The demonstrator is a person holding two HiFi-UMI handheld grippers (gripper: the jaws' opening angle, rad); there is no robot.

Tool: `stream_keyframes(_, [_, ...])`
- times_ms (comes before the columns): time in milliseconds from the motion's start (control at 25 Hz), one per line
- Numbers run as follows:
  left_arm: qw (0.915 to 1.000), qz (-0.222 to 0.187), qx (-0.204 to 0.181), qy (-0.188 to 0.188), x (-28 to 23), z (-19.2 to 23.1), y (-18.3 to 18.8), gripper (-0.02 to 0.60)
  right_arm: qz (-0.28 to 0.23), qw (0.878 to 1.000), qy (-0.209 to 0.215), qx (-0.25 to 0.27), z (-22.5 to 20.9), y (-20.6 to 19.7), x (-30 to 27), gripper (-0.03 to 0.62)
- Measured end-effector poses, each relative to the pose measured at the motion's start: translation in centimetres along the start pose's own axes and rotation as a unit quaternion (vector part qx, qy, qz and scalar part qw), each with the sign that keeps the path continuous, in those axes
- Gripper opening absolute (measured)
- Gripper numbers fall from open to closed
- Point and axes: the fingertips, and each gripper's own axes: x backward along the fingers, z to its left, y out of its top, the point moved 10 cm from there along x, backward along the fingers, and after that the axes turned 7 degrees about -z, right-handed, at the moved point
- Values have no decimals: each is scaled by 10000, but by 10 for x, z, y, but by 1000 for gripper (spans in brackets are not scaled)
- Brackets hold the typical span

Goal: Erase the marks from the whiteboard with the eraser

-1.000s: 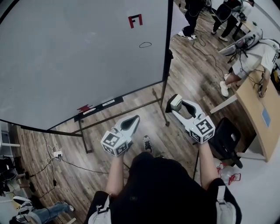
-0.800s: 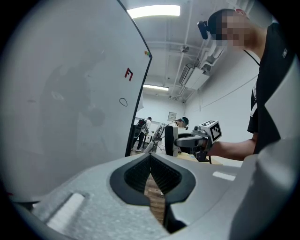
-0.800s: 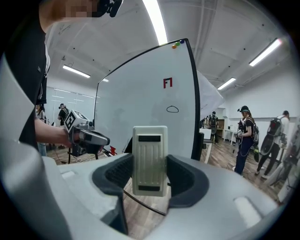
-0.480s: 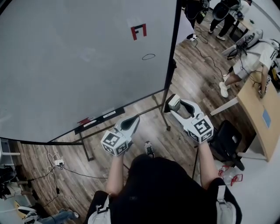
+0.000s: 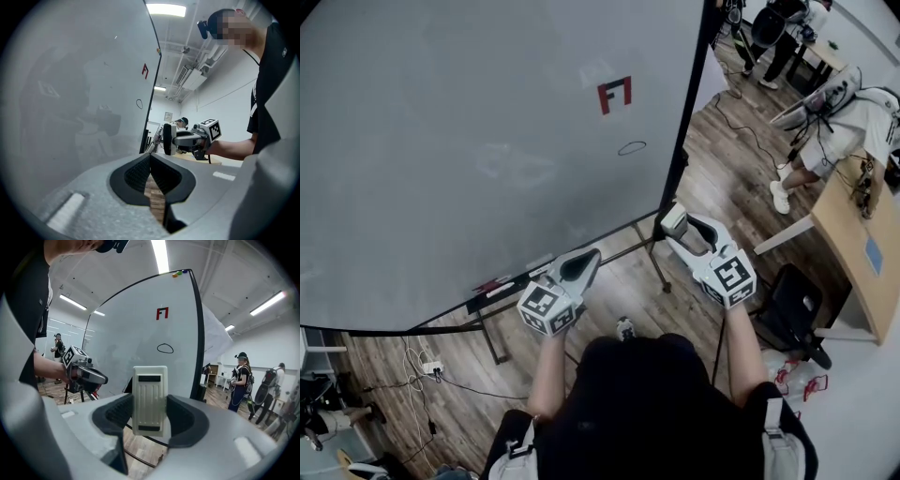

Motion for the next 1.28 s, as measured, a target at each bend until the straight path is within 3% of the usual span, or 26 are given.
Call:
stream_keyframes(480, [9998, -87, -154, -13, -22, 34, 15, 11, -123, 9985, -25, 525, -25, 21, -40, 230])
stream_keyframes(1000, [9992, -181, -199, 311, -68, 34, 25, 11, -93, 9828, -51, 1843, -72, 56, -62, 230])
stream_keyframes(1080, [9990, -186, -198, 342, -73, 35, 27, 11, -10, 9750, -275, 2205, -78, 60, -66, 230])
stream_keyframes(1280, [9988, -168, -162, 426, -78, 40, 23, 11, 324, 9372, -815, 3376, -76, 70, -79, 230])
